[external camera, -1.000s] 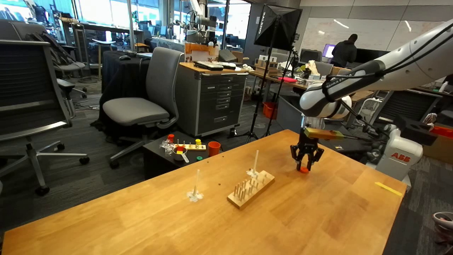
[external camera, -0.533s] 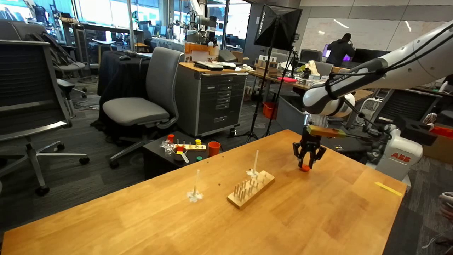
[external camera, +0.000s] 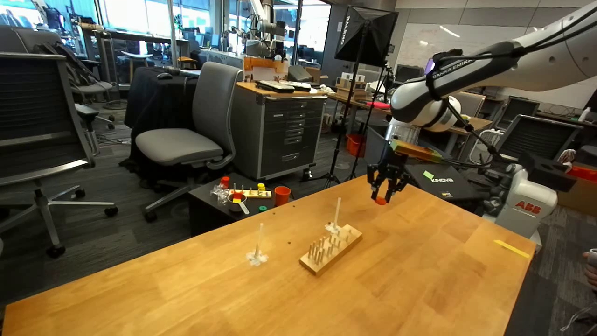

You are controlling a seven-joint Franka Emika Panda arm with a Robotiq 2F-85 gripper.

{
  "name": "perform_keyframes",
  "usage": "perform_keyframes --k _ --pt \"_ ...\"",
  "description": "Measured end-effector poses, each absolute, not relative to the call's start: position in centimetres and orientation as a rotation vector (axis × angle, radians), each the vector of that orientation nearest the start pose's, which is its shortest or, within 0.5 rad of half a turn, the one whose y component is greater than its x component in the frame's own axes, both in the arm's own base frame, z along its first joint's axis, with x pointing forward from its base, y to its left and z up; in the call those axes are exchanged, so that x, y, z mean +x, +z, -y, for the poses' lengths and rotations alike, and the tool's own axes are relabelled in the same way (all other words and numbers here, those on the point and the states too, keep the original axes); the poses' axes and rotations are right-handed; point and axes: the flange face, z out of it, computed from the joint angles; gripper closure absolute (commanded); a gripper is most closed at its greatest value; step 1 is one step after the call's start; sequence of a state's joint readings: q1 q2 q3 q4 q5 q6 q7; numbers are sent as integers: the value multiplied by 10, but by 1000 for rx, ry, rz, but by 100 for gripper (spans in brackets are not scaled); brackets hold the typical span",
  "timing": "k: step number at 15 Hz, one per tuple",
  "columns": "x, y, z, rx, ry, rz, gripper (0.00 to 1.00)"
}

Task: Put the orange disc on the wooden stand

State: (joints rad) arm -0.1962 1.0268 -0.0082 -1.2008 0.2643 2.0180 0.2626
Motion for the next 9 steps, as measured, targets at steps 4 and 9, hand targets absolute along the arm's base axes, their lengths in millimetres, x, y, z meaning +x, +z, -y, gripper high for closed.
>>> perform_keyframes --k 4,9 --pt "725 139 91 -2782 341 -787 83" --pt "720 126 41 -2797 411 -696 83"
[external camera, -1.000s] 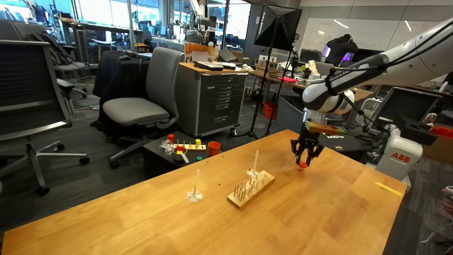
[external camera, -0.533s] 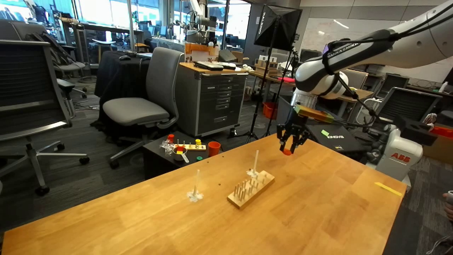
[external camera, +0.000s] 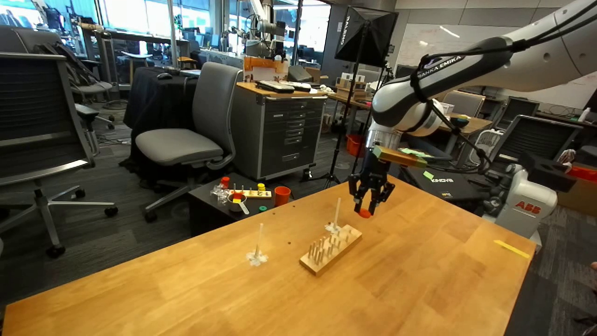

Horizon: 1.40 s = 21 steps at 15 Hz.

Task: Put the orange disc on the wooden stand

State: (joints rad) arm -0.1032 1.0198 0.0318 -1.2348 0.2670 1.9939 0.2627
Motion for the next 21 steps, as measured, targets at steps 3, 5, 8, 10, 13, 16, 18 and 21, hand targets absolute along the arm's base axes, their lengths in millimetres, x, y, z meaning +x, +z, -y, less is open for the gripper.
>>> perform_keyframes --k 3,5,8,10,13,16,18,21 --pt "717 120 12 -2812 443 -645 83" --pt "714 116 -2 -2819 462 -619 83" --pt "709 109 -15 -2826 489 -597 83" --pt "707 104 -19 -2827 502 -590 83" --pt "704 97 -21 -2828 518 -585 83" --pt "701 88 -21 -2828 535 -584 83" --pt "701 83 -21 -2830 541 -582 83" --pt "702 80 -22 -2834 541 -576 83"
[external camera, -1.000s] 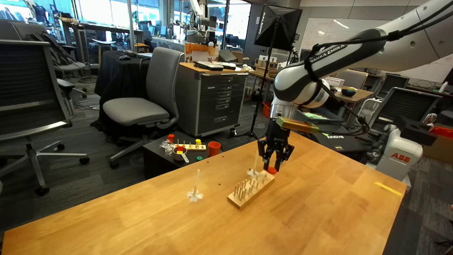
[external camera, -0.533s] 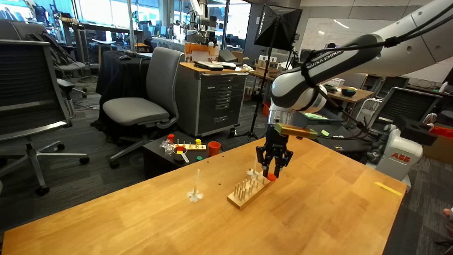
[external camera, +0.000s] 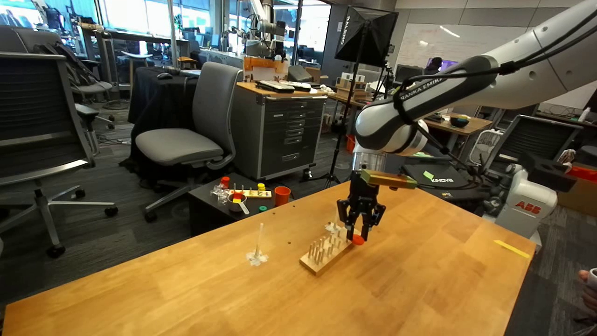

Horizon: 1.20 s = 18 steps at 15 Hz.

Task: Put the orange disc on the wooden stand

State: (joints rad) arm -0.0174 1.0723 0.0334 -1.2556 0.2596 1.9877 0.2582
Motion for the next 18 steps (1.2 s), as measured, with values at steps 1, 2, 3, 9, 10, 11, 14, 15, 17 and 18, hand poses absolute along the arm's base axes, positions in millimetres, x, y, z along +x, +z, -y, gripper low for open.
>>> perform_keyframes --k 1,2,3,9,10,11,14,15,17,18 --pt "702 80 -23 -2835 539 -574 83" --pt "703 81 -24 -2836 535 -572 83" --pt "704 83 -25 -2837 531 -570 83" --pt "711 91 -25 -2846 500 -561 83" --pt "712 91 -25 -2848 496 -560 83" --pt "712 91 -25 -2851 494 -558 83" --pt "715 88 -25 -2858 488 -553 83" --pt "715 86 -25 -2858 487 -552 83" --pt "717 83 -26 -2860 484 -548 83" --pt "718 84 -27 -2862 479 -546 83"
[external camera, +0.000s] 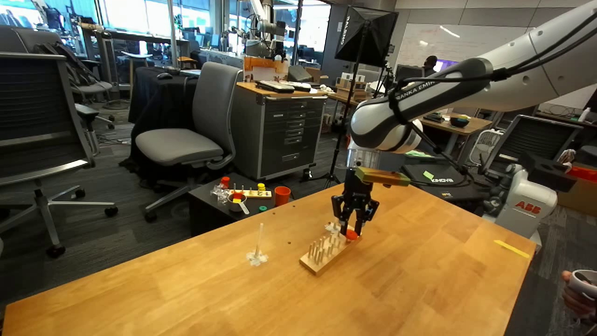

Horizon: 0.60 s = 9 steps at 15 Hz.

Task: Put the orange disc on the wooden stand

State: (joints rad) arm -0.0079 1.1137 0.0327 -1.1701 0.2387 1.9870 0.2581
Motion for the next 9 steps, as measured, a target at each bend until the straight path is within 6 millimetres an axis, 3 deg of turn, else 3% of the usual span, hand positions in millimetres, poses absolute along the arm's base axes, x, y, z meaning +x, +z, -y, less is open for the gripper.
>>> perform_keyframes --k 9 --pt "722 77 -36 -2869 471 -525 83"
